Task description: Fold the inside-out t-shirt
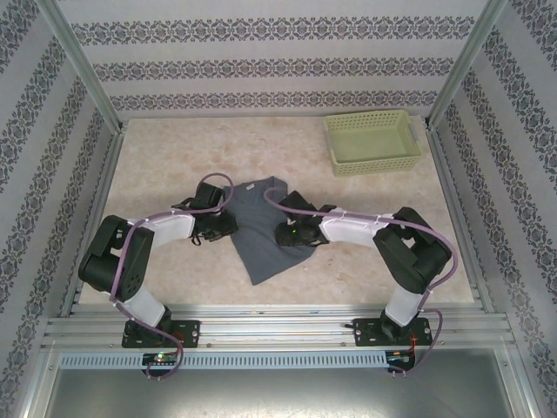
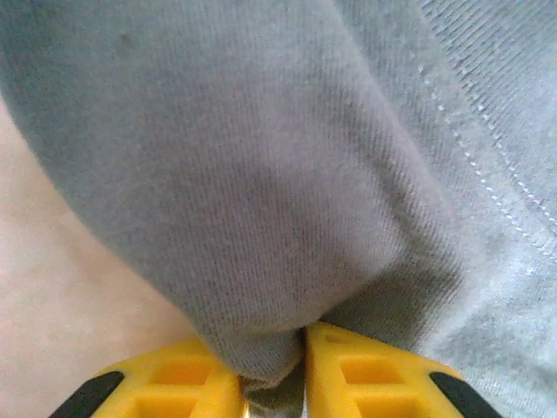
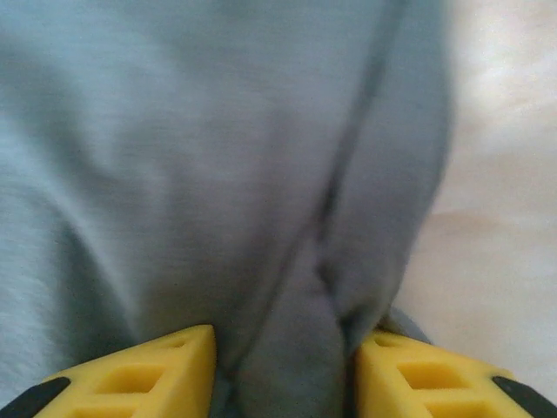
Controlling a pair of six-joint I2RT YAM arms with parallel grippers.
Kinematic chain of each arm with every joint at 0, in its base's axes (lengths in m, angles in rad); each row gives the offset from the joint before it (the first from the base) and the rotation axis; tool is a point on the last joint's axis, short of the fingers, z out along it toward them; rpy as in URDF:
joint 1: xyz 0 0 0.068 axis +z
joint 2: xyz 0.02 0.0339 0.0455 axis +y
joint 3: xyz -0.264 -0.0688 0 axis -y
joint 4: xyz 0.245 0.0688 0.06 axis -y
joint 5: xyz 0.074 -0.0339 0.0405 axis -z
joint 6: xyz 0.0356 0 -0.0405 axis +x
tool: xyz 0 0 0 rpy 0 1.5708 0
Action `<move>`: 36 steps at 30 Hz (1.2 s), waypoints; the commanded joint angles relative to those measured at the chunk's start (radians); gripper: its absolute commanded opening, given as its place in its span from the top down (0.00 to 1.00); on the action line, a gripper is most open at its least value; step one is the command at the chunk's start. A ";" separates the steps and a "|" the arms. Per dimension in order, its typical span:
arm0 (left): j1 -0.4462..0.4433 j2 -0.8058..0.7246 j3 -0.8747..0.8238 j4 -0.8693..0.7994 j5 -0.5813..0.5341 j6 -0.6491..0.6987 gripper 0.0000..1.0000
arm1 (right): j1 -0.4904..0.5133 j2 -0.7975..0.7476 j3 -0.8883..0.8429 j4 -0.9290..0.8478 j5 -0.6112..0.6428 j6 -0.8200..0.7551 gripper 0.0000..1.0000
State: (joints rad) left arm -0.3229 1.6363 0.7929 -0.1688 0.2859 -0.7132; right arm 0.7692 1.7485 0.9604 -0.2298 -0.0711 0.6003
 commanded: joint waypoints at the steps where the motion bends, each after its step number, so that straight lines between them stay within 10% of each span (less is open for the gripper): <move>1: 0.038 0.049 0.081 0.057 -0.053 0.110 0.79 | 0.064 -0.029 -0.013 0.069 -0.047 0.144 0.58; 7: 0.033 -0.048 0.121 -0.129 -0.174 0.165 0.74 | 0.014 -0.119 0.060 -0.095 0.136 0.056 0.50; 12: -0.025 -0.199 0.076 -0.266 -0.294 0.151 0.65 | -0.125 -0.066 0.139 -0.111 0.055 -0.022 0.50; 25: -0.338 -0.304 -0.160 -0.111 -0.160 0.017 0.64 | -0.218 0.252 0.385 -0.136 -0.012 -0.096 0.53; 36: -0.346 -0.260 -0.257 -0.207 -0.224 0.038 0.64 | -0.243 0.338 0.588 -0.282 0.168 -0.221 0.99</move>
State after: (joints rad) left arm -0.6556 1.3605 0.5869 -0.2893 0.1112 -0.6701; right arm 0.5385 2.0804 1.4967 -0.4561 0.0032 0.4435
